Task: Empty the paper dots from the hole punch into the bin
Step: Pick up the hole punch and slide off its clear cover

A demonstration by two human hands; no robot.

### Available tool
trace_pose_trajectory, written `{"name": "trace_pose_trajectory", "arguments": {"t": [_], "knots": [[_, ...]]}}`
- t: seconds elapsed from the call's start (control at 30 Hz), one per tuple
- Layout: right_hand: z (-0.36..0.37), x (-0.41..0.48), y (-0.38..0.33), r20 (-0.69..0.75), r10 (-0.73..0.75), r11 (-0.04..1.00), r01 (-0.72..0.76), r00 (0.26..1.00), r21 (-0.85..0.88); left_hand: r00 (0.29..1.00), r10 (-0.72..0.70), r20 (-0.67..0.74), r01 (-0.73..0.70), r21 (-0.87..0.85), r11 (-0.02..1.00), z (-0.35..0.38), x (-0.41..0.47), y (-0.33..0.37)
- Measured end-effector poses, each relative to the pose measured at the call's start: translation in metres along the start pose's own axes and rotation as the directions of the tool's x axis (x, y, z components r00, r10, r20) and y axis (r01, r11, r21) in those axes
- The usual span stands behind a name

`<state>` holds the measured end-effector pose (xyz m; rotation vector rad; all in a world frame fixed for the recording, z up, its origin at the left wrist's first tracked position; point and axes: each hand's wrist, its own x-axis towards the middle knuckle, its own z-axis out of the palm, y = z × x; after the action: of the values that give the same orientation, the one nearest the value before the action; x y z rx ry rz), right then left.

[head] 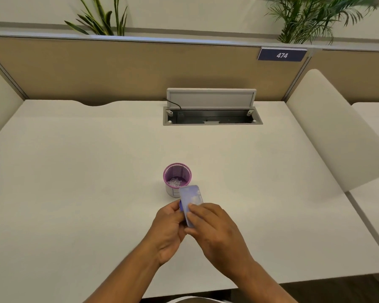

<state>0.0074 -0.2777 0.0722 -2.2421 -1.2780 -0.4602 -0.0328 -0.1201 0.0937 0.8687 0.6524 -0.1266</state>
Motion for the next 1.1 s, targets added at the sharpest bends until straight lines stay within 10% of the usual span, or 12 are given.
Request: {"name": "trace_pose_trajectory", "arguments": {"t": [1.1], "knots": [[-0.031, 0.032, -0.029, -0.278, 0.112, 0.993, -0.099, 0.954, 0.059, 0.997, 0.003, -0.08, -0.021, -0.218, 0.976, 0.007, -0.003, 0.003]]}}
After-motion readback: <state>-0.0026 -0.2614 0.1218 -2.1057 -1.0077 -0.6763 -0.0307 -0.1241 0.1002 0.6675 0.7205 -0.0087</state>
